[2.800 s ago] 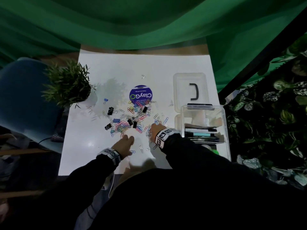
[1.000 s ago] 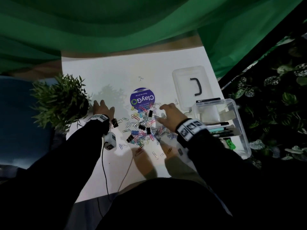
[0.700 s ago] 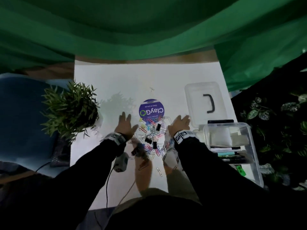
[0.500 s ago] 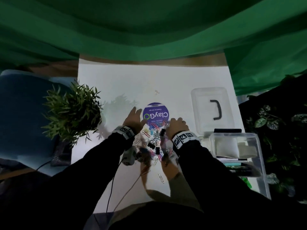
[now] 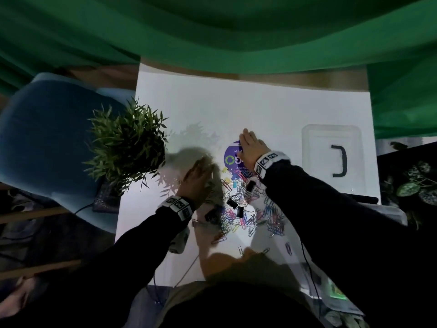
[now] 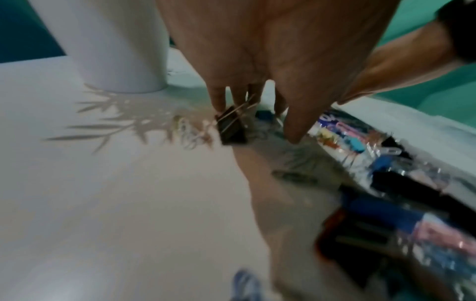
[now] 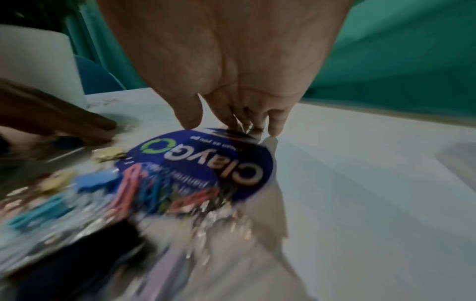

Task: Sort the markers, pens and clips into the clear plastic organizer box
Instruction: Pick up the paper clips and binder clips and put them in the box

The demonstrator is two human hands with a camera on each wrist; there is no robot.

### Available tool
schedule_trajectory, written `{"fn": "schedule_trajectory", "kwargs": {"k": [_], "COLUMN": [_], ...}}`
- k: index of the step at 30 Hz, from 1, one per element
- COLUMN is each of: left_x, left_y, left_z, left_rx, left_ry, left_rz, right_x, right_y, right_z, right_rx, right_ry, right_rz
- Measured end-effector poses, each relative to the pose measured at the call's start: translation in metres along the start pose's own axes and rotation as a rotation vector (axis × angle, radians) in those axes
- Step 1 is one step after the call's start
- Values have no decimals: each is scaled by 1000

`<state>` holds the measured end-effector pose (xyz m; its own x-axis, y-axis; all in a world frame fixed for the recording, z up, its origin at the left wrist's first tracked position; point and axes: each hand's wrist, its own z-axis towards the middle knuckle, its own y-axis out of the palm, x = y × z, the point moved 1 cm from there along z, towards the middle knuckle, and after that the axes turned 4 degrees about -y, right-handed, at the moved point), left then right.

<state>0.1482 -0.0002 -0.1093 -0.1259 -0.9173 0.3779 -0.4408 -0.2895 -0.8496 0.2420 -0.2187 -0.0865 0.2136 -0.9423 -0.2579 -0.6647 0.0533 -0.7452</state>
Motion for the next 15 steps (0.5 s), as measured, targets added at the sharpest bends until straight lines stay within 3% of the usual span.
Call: {"fn": "schedule_trajectory", "kwargs": {"k": [4,8,12,15], "left_x": [-18,6,57,63], "left_y": [2,-5,5,17], "left_z": [-15,-24,-35,-42], "left_rx": [113,210,20,-98], "left_ry": [33,18,175,251], "left_rz": [9,48,14,130], "right_x": [3,-4,-18,-21], "right_y": [37,73,93,97], "right_z": [-62,-102,-119,-127], "right_rx": [37,201,248,218], "right_ry": [77,162,228,246], "right_rz": [85,129,134,181]}}
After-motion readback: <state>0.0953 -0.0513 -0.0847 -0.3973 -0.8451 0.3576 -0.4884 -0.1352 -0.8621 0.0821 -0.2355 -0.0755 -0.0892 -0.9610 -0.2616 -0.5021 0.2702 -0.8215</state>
